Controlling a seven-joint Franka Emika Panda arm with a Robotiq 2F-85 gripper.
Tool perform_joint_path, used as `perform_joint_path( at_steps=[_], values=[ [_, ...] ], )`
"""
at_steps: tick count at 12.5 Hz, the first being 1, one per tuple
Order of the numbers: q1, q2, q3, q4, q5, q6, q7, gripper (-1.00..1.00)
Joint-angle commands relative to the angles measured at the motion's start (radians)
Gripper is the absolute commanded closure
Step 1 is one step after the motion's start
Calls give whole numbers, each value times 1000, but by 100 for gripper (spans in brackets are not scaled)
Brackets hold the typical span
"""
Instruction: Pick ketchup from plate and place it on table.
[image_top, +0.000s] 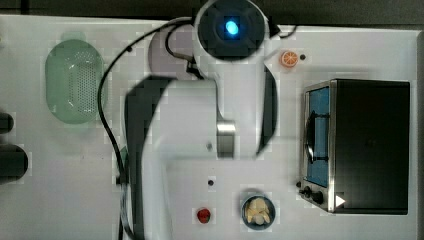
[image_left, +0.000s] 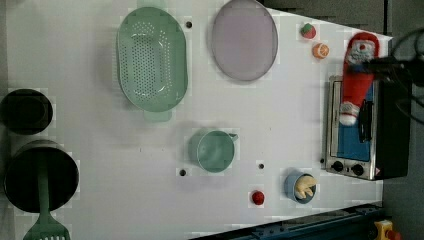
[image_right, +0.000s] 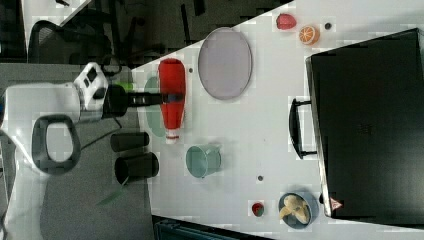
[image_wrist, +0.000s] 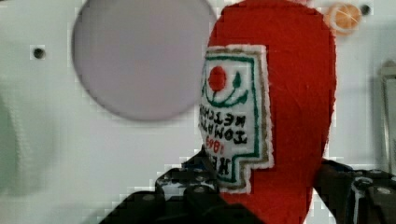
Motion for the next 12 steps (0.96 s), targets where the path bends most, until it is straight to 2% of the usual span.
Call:
perform_joint_path(
  at_steps=[1, 4, 7, 9, 12],
  values=[
    [-33, 15, -31, -207, 21, 62, -22, -25],
    [-36, -21, -46, -389, 67, 246, -22, -25],
    [-33, 16, -43, -514, 93, 461, -22, -25],
    [-29, 71, -39, -563, 93, 584, -20, -25],
    [-29, 161, -32, -576, 93, 684, -19, -25]
  ],
)
